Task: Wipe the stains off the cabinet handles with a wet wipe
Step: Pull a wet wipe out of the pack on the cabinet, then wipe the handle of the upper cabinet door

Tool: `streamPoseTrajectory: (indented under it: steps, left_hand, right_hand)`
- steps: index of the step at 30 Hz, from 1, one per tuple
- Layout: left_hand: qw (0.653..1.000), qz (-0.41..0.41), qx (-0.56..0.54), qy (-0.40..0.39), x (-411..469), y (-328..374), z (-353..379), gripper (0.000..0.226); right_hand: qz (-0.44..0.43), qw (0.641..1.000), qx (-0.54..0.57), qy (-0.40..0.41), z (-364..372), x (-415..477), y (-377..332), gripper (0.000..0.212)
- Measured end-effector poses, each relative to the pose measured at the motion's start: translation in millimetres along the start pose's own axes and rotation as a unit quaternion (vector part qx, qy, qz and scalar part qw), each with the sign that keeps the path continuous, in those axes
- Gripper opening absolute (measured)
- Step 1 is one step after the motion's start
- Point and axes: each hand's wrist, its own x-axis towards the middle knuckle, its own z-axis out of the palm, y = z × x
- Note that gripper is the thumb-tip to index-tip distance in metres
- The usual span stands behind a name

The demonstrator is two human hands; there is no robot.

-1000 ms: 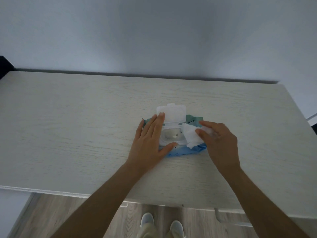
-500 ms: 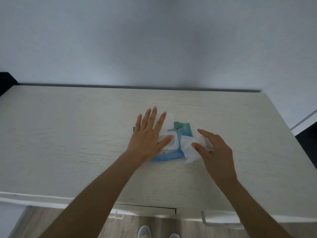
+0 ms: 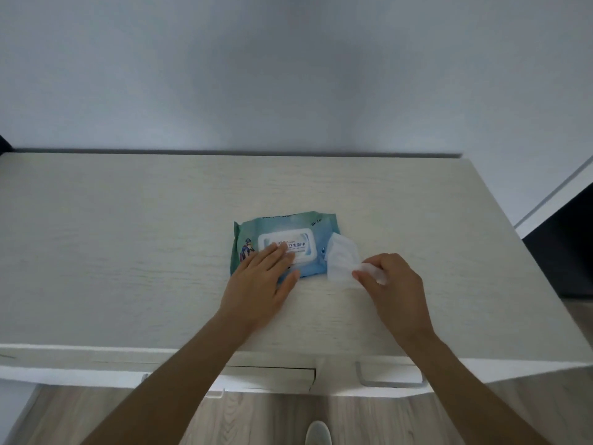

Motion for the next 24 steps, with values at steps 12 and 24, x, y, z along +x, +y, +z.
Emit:
streamPoseTrajectory:
  steps: [12, 24]
  left_hand:
    - [0.999, 0.023, -0.016, 0.031, -4, 41, -7, 0.050]
    - [0.997, 0.057, -0.007, -0.058, -10, 86, 24, 0.054]
  right_hand:
    - [0.079, 0.994, -0.071, 0.022, -15, -33, 1, 0.028]
    - [-0.015, 0.985, -0.077, -0.151, -42, -25, 26, 0.020]
